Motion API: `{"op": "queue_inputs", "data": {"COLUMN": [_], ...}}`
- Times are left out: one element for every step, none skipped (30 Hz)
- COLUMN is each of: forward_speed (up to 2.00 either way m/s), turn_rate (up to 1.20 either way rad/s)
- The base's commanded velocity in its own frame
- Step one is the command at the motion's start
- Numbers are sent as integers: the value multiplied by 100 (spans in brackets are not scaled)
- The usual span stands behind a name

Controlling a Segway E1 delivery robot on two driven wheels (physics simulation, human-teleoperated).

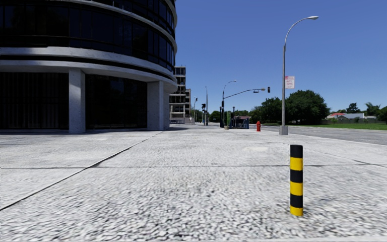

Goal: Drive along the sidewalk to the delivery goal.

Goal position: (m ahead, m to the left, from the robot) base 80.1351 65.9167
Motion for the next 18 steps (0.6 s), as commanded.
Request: {"op": "queue_inputs", "data": {"forward_speed": [200,200,200,200,200,200,200,200,200,200,200,200,200,200,200,199,173,173], "turn_rate": [0,0,0,0,0,0,0,0,0,0,0,0,0,0,0,0,0,0]}}
